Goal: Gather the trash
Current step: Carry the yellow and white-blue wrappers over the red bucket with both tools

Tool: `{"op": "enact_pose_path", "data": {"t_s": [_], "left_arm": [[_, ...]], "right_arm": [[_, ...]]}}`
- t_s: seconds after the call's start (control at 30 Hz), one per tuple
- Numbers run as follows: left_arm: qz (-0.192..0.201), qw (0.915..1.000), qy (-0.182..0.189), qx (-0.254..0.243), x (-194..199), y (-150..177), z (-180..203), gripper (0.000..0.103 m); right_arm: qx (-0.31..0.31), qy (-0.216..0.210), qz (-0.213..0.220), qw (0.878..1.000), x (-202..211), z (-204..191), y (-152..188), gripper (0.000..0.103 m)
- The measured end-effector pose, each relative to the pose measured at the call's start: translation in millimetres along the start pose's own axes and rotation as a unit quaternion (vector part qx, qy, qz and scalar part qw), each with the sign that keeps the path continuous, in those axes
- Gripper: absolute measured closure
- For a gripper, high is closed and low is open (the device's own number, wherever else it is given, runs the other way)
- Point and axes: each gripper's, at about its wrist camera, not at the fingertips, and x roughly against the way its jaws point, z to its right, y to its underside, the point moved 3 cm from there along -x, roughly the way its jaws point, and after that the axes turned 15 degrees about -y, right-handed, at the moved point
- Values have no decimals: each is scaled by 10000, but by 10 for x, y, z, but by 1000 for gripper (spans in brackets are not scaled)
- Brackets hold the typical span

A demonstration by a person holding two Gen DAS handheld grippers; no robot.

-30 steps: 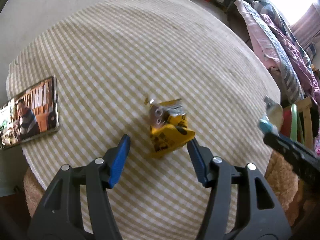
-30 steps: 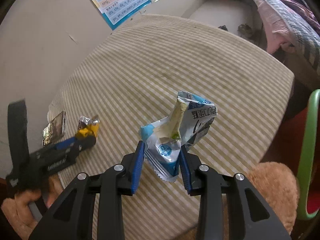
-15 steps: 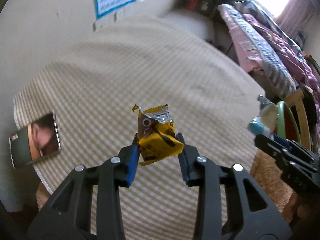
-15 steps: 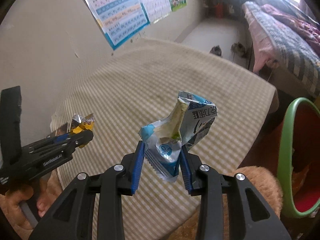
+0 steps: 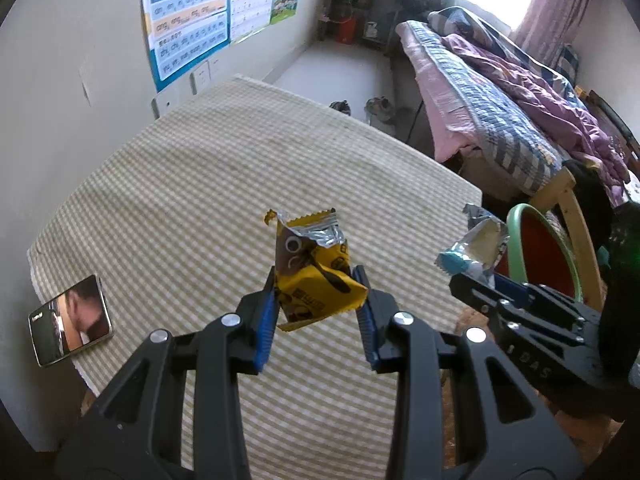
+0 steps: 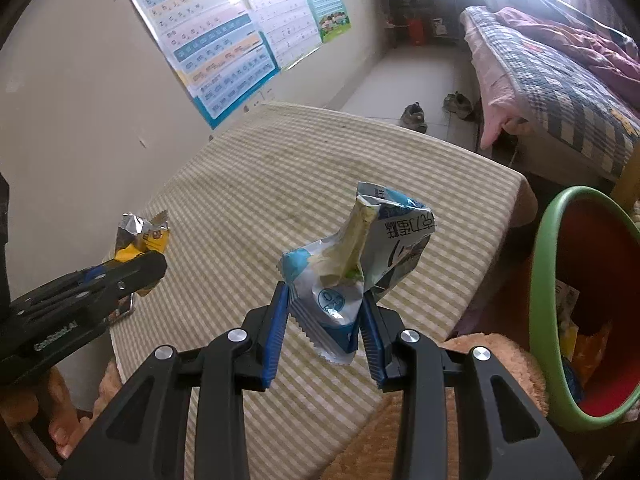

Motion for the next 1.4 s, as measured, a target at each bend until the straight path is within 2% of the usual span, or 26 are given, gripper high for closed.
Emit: {"op": "enact_pose_path", "data": {"t_s": [0.5,1.4], "left_arm": [[128,9998,105,-94,140,-24,134,69],[-25,9999,146,-82,62,33,143,69]], "right_arm": [[-177,68,157,9997,151,106,28,68],[-258,87,156,9995,165,126,37,68]]}}
